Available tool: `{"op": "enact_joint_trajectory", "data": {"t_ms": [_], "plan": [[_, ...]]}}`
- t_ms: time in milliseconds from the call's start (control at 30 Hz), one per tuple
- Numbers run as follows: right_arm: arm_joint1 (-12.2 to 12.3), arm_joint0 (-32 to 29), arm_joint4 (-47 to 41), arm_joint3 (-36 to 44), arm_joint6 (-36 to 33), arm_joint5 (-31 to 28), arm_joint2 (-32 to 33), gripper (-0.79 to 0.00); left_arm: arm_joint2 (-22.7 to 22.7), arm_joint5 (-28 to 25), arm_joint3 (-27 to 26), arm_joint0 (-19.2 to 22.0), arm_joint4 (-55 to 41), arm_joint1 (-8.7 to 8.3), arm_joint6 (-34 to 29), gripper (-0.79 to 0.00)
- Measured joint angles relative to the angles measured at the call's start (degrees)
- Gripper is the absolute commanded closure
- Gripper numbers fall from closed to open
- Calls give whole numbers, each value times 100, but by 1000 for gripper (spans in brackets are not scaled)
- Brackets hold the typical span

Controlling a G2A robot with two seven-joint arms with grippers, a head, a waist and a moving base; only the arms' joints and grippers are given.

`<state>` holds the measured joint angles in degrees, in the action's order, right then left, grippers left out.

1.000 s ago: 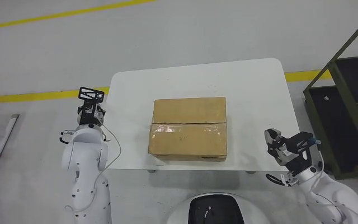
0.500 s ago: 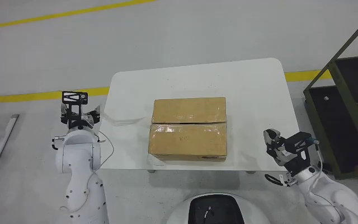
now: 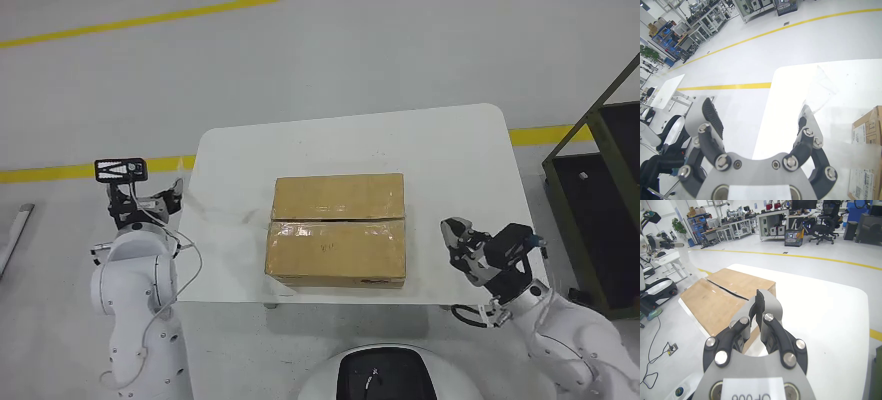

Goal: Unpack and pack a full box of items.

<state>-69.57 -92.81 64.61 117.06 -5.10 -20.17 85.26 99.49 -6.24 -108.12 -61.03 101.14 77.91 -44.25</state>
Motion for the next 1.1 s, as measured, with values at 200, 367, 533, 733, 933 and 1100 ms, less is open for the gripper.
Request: {"op": "enact_joint_trajectory", "data": {"t_ms": [200, 367, 533, 733, 933, 1100], "plan": [[-37, 612, 232, -536, -264, -91, -615, 0, 83, 15, -5, 6, -68, -28, 28, -785], [-67, 981, 313, -928, -615, 44, -922, 0, 150, -54, -23, -1, -137, -57, 156, -785], [-71, 1180, 317, -1112, -978, 90, -1012, 0, 235, -170, -66, 47, -198, -93, 213, -785], [-67, 1340, 253, -1202, -1292, 96, -1038, 0, 313, -212, -42, 153, -244, -134, 321, -785], [-59, 1368, 212, -1213, -1308, 112, -1016, 0, 351, -264, 22, 225, -231, -176, 373, -785], [-52, 1305, 131, -1107, -1149, 164, -947, 0, 381, -323, 22, 253, -110, -215, 386, -785]]}}
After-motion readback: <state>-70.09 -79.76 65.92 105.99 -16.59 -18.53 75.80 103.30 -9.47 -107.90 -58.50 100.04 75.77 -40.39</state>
